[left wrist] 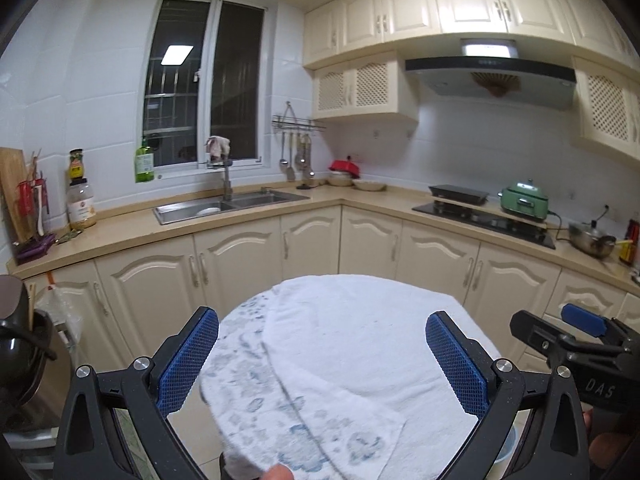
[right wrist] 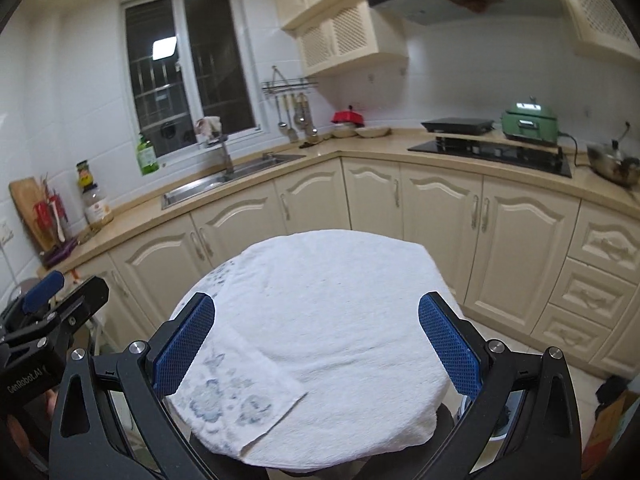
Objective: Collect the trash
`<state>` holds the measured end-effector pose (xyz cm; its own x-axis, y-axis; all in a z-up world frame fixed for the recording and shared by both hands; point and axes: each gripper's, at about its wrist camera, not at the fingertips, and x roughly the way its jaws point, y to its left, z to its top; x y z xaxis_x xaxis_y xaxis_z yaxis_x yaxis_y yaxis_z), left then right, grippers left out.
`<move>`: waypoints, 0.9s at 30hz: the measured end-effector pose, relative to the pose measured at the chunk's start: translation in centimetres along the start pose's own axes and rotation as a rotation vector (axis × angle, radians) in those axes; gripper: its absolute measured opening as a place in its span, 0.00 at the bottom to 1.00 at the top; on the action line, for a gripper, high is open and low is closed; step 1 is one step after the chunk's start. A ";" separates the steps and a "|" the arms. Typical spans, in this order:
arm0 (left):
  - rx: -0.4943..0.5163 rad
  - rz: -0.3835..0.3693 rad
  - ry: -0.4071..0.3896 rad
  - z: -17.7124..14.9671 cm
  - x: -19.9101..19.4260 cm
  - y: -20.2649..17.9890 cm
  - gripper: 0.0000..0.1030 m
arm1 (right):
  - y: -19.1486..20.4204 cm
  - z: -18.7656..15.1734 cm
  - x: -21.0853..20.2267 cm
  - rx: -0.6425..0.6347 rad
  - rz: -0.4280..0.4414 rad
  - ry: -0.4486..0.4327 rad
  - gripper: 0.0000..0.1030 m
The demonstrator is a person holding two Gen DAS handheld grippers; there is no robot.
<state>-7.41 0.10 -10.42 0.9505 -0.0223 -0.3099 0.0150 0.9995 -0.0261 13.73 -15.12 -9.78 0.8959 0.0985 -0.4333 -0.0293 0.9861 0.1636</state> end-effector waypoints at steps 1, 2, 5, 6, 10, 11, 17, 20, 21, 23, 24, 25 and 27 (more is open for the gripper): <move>-0.004 0.009 -0.004 0.0 -0.5 0.0 0.99 | 0.5 -0.2 -0.2 -0.011 0.001 -0.003 1.00; -0.006 0.014 -0.008 0.2 -0.5 0.1 0.99 | 0.6 -0.3 -0.2 -0.015 0.004 -0.004 1.00; -0.015 0.033 -0.015 0.1 -1.4 0.0 0.99 | 1.2 -0.6 -0.4 -0.024 0.015 -0.001 1.00; -0.017 0.029 -0.013 0.4 -0.6 -0.2 0.99 | 1.3 -0.7 -0.5 -0.028 0.016 -0.003 1.00; -0.034 0.018 -0.017 0.2 -0.3 -0.5 0.99 | 1.7 -0.8 -0.8 -0.035 0.019 -0.011 1.00; -0.033 0.023 -0.018 0.3 0.0 -0.6 0.99 | 1.7 -0.8 -0.8 -0.034 0.017 -0.012 1.00; -0.029 0.015 -0.023 0.4 0.3 -0.9 0.99 | 1.4 -0.8 -1.2 -0.029 0.014 -0.018 1.00; -0.038 0.000 -0.019 0.5 1.1 -0.4 0.99 | 1.5 -0.8 -1.3 -0.031 0.013 -0.020 1.00; -0.038 0.000 -0.019 0.4 1.1 -0.5 0.99 | 1.4 -0.8 -1.4 -0.030 0.015 -0.020 1.00; -0.040 0.000 -0.023 0.4 1.0 -0.5 0.99 | 1.5 -0.8 -1.4 -0.032 0.015 -0.014 1.00; -0.042 -0.001 -0.027 0.3 0.8 -0.8 0.99 | 1.5 -0.8 -1.4 -0.034 0.015 -0.013 1.00; -0.046 -0.003 -0.031 0.3 0.7 -0.7 0.99 | 1.5 -0.8 -1.5 -0.035 0.015 -0.012 1.00; -0.053 -0.012 -0.035 0.5 0.7 -0.6 0.99 | 1.7 -0.8 -1.6 -0.035 0.020 -0.011 1.00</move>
<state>-6.58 -0.48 -10.15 0.9607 -0.0327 -0.2755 0.0109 0.9967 -0.0804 11.90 -13.52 -9.55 0.8999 0.1170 -0.4201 -0.0624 0.9880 0.1414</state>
